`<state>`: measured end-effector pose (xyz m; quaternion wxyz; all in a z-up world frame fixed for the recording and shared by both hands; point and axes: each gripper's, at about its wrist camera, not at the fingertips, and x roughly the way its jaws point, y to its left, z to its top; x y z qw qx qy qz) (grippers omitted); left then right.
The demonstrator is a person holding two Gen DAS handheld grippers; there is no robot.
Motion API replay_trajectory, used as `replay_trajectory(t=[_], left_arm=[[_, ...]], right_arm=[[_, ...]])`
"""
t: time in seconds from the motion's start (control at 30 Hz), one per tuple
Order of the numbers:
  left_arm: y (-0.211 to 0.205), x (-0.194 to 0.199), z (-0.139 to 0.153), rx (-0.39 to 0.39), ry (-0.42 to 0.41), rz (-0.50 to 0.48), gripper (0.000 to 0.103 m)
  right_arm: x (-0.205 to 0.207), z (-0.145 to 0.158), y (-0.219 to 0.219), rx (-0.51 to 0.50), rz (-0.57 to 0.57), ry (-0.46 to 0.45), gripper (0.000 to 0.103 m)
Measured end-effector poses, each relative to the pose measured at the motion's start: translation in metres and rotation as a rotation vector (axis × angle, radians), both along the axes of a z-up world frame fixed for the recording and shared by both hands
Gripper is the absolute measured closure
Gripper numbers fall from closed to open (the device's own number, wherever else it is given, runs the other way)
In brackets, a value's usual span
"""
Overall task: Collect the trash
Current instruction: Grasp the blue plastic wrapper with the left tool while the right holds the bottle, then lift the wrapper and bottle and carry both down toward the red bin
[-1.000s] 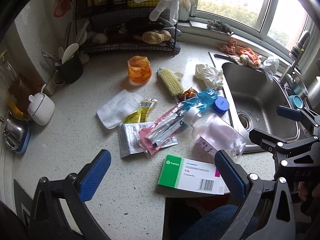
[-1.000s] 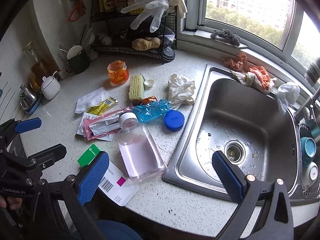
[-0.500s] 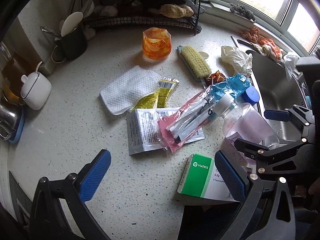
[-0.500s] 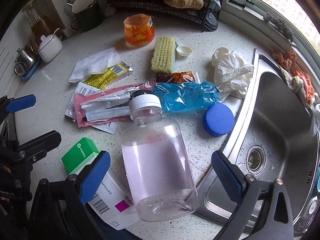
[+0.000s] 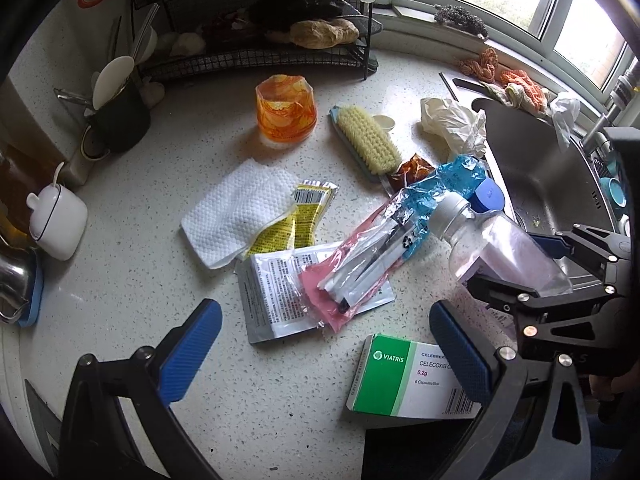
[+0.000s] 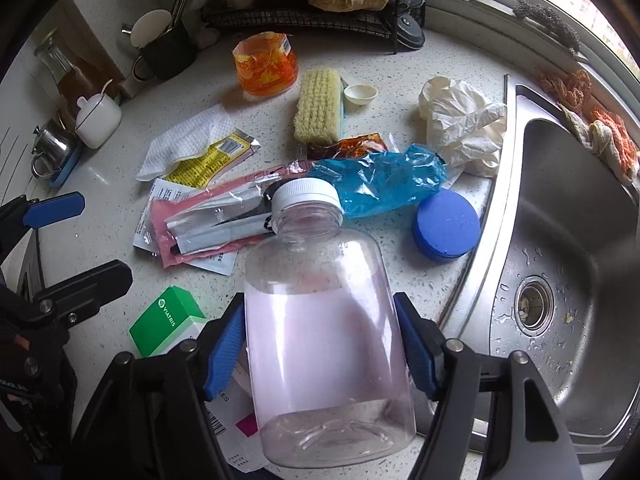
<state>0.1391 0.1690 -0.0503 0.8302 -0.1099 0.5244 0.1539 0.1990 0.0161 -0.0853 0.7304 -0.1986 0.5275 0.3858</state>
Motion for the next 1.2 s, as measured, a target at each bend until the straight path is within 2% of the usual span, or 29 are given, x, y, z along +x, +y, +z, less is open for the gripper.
replay_trajectory(t=[0.17,0.4,0.5,0.7,0.8,0.87,0.9,1.0,1.07,1.2], left_arm=[[-0.004,0.025,0.001,-0.002,-0.004,-0.077,0.000],[-0.015,0.061,-0.010,-0.021,0.016,-0.201,0.000],[-0.019,0.079,-0.022,-0.014,0.054,-0.238,0.006],[-0.018,0.104,-0.047,-0.061,0.107,-0.296,0.017],[-0.017,0.114,-0.059,-0.076,0.133,-0.313,0.028],[-0.015,0.117,-0.065,-0.103,0.142,-0.301,0.044],[-0.015,0.118,-0.067,-0.111,0.144,-0.302,0.048],[-0.019,0.117,-0.065,-0.097,0.136,-0.331,0.066],[-0.020,0.115,-0.062,-0.100,0.130,-0.327,0.083],[-0.022,0.108,-0.049,-0.077,0.100,-0.313,0.089]], right_arm=[[0.010,0.022,-0.021,0.046,-0.064,-0.026,0.036],[0.015,0.029,-0.046,0.071,-0.146,-0.025,0.036],[0.018,0.030,-0.052,0.068,-0.193,-0.021,0.036],[0.031,0.029,-0.064,0.042,-0.290,-0.019,0.036],[0.036,0.027,-0.069,0.027,-0.322,-0.011,0.036],[0.038,0.026,-0.072,0.020,-0.338,-0.010,0.036],[0.039,0.026,-0.074,0.017,-0.345,-0.009,0.036],[0.040,0.024,-0.077,0.006,-0.365,-0.007,0.036],[0.041,0.023,-0.078,0.011,-0.374,0.002,0.036],[0.038,0.025,-0.076,0.023,-0.362,-0.003,0.036]])
